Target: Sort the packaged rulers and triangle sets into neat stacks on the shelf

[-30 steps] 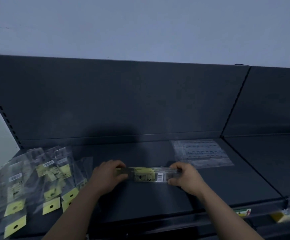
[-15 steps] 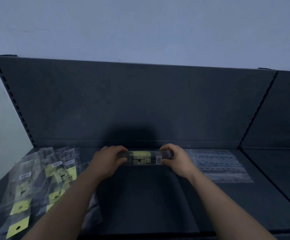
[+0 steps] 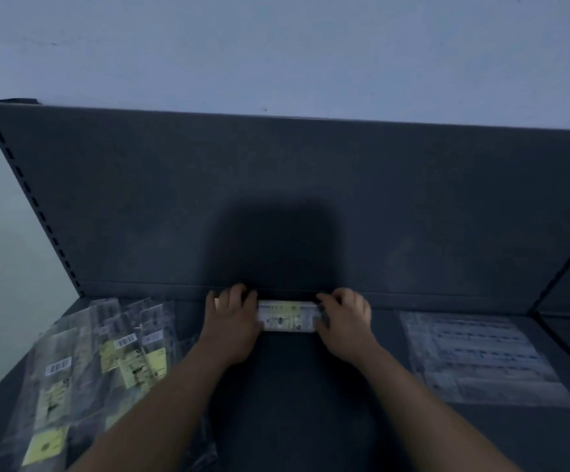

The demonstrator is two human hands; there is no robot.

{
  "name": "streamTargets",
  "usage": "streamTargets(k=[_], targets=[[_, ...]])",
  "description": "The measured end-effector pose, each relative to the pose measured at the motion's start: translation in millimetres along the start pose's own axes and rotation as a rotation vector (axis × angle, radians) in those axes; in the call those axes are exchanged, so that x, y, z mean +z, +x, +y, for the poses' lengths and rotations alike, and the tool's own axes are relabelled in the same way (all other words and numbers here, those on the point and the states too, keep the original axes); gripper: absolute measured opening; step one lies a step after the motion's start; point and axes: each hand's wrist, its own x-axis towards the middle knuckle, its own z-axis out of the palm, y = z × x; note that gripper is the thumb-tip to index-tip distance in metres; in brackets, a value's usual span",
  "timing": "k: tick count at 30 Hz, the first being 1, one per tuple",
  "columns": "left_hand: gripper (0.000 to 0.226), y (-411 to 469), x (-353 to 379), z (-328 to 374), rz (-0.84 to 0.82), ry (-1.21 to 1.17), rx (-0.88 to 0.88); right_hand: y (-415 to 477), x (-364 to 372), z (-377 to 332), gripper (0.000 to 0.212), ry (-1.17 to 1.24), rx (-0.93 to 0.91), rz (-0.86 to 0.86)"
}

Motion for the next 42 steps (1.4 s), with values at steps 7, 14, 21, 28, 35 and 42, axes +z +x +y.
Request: streamTargets(k=[7,14,21,28,35,42], targets=[[0.069,-21,13,15,-0.205,-0.084,-0.068,-22,25,-6,0.057,-0.044,-0.021,-0.109],[0.066,-47,-12,10,-0.050,-0.165,-0.109,-31,11,-33,0.059,0.047,-0.042,-0.050],[0.040,-126,-39,-65,0.215,-0.366,-0.304,-42,9,-118,0.053,0.138,-0.258,-0.138],[0.063,-186,-16,-171,0.034,-0.320,-0.819,-58,25,-212,0.047,0.163,-0.395,-0.313],[0.062,-181,-19,-200,0.013,-0.485,-0.700,-67,41,-261,0.039,0.120,-0.424,-0.351],[0.045,-164,-21,-189,-0.074,-0.425,-0.519,-78,55,-272,0.016,0.058,-0.360,-0.260]])
